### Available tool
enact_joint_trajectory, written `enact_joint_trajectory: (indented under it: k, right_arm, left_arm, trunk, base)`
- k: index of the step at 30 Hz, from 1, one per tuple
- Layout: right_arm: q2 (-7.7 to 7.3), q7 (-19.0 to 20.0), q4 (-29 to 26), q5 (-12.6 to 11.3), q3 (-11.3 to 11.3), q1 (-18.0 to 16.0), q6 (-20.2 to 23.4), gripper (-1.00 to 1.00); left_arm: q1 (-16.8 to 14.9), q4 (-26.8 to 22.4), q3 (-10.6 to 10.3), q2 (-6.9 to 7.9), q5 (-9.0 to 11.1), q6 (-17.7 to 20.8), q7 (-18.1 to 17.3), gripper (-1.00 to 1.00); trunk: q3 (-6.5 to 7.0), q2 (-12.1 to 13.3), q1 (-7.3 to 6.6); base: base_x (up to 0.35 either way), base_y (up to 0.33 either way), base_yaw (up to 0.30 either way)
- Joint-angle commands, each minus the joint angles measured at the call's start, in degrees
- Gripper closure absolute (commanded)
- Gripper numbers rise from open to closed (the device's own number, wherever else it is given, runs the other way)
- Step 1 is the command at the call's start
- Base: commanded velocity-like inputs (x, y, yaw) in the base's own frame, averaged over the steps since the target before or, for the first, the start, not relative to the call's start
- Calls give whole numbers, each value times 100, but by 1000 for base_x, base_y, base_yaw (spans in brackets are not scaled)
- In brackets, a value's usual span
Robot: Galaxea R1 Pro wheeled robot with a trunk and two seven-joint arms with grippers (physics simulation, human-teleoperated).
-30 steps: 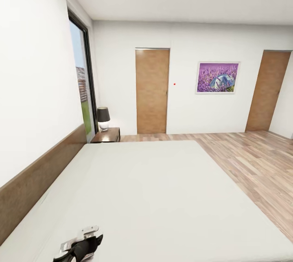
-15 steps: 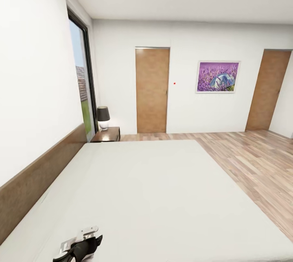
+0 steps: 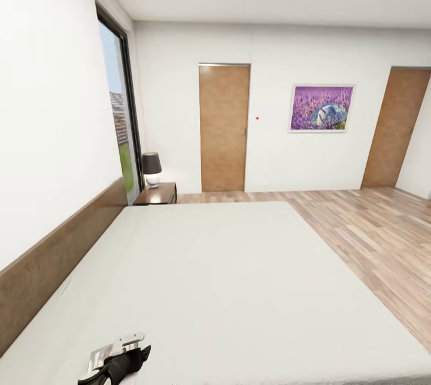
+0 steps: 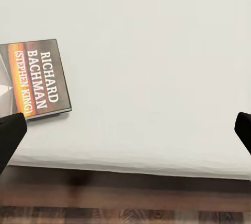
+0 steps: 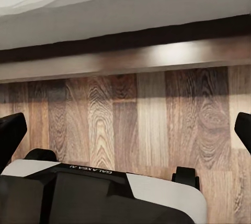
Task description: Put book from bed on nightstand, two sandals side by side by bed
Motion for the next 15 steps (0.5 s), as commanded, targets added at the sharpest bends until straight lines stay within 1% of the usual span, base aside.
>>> enact_joint_trajectory:
  k: [1,15]
  right_arm:
    - [-5,20,20,9,-44,-10,-8,-100]
    - [-1,3,21,17,-44,-10,-9,-100]
  left_arm:
    - [-5,-1,42,-3,20,20,-45,-100]
    - [-5,-1,42,-4,20,22,-45,-100]
  trunk:
    - [-19,-9,1]
    - [-39,-9,1]
  base:
    - [0,0,0]
    - [0,0,0]
